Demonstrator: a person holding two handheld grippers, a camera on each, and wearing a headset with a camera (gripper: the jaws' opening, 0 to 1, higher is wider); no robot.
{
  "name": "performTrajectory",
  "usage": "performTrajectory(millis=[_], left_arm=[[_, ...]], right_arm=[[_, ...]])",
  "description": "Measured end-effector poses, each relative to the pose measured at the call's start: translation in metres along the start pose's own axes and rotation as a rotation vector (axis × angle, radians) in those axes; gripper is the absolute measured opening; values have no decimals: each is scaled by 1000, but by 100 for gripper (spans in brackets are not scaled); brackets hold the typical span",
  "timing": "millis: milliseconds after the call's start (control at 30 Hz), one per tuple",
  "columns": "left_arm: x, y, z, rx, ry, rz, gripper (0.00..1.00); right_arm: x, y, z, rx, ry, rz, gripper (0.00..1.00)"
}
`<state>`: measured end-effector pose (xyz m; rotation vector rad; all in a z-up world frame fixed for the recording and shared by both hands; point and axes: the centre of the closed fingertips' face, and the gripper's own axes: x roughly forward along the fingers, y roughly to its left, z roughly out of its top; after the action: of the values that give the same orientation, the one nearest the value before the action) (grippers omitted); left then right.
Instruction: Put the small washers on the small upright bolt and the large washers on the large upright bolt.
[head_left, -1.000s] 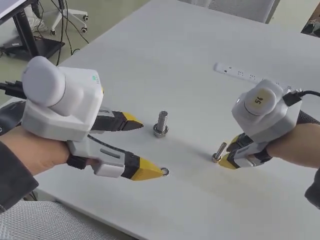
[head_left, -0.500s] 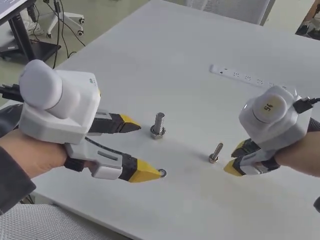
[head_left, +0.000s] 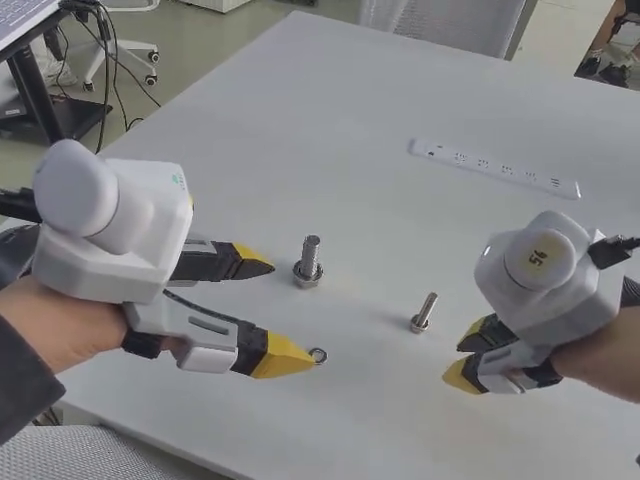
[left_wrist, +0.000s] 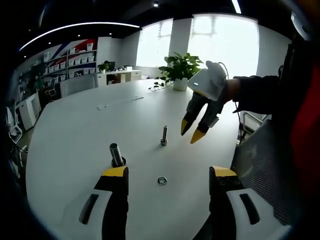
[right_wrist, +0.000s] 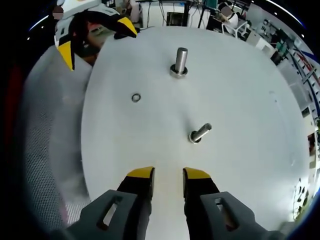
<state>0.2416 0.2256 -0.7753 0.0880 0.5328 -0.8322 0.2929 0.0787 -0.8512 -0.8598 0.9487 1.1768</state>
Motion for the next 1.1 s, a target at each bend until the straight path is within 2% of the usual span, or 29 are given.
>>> performTrajectory(millis=[200, 433, 767, 1100], left_arm=[[-1, 0, 1, 1, -2, 2, 65], [-3, 1, 2, 2, -7, 6, 65], [-5, 2, 3, 5, -12, 14, 65], [-5, 3, 3, 3, -16, 19, 65]], right_arm=[[-3, 17, 3, -11, -12, 16, 24], [-6, 29, 11, -33, -20, 33, 24], [-6, 47, 37, -95, -46, 71, 24], [-3, 50, 63, -154, -67, 85, 24]])
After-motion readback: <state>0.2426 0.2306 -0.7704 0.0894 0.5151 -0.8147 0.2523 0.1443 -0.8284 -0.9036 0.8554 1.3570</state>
